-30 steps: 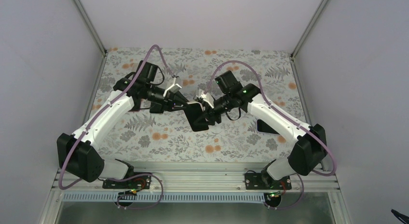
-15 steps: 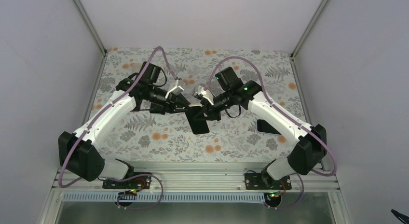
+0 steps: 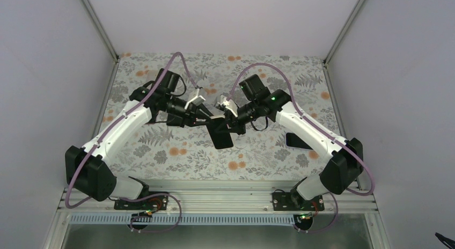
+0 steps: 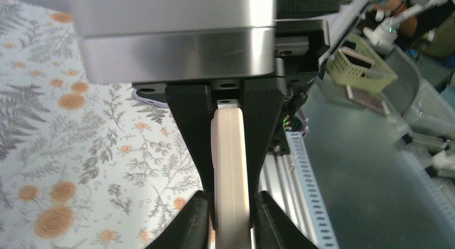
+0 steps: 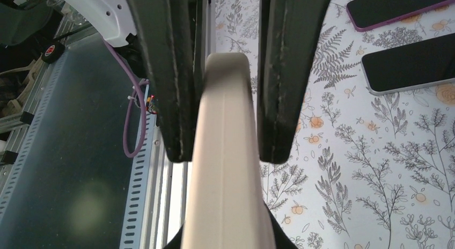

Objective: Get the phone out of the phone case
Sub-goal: Pick up the phone at the center of the board.

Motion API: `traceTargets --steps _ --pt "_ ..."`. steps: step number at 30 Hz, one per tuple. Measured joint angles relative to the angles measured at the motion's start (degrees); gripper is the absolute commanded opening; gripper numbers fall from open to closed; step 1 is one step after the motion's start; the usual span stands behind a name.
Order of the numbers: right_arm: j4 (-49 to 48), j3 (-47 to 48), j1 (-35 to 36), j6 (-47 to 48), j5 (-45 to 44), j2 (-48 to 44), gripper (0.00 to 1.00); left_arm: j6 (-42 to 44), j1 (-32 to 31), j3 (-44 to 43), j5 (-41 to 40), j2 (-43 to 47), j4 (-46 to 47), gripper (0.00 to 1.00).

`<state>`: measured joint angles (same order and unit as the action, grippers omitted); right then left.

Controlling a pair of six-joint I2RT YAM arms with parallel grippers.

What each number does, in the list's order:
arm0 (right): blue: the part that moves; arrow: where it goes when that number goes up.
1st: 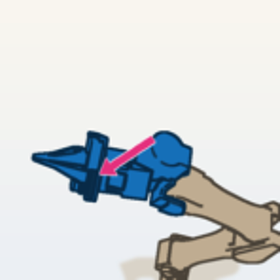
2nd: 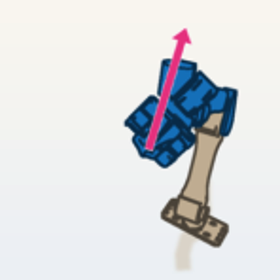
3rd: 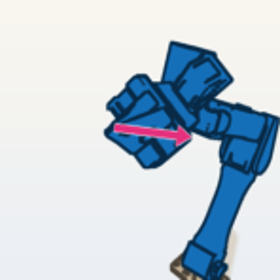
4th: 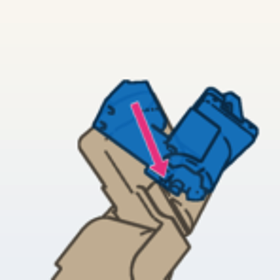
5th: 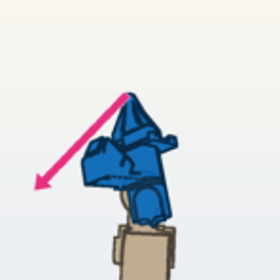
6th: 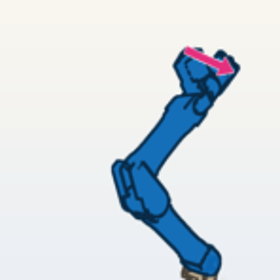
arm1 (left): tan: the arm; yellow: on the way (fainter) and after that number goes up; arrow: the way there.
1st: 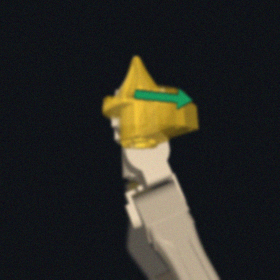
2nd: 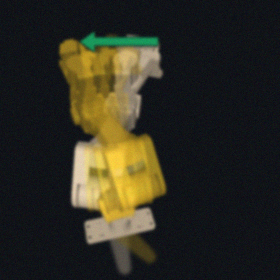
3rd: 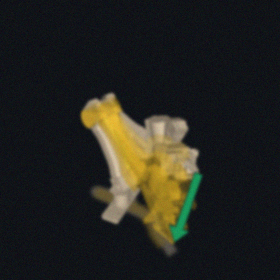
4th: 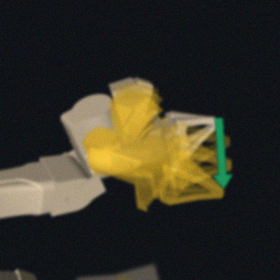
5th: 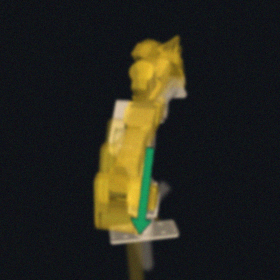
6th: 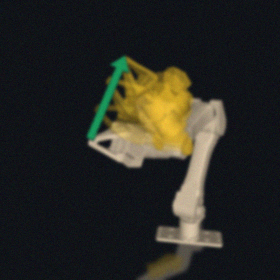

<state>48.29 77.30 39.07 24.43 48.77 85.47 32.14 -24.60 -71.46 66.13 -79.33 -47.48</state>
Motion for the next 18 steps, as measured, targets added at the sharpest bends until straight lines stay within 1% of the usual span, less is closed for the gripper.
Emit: traceTargets --steps 1,5,7,10,18 --pt "0.15 0.02 0.0 0.11 -0.02 0.0 0.04 -0.02 -0.04 -0.02 0.07 0.0 0.11 0.35" --pt "0.76 0.02 0.02 0.22 -0.04 0.0 0.04 0.13 -0.07 -0.57 0.31 0.15 0.68 0.55" --pt "0.87 0.02 0.02 0.26 -0.07 0.0 0.04 0.33 -0.07 -0.87 0.28 0.33 0.81 0.63" --pt "0.96 0.02 0.02 0.44 -0.22 0.0 0.04 0.28 -0.07 -1.14 0.22 0.68 0.9 0.7" --pt "1.05 0.02 0.02 0.61 -1.22 0.0 0.04 0.33 0.17 -1.18 -0.42 1.9 1.11 0.82"
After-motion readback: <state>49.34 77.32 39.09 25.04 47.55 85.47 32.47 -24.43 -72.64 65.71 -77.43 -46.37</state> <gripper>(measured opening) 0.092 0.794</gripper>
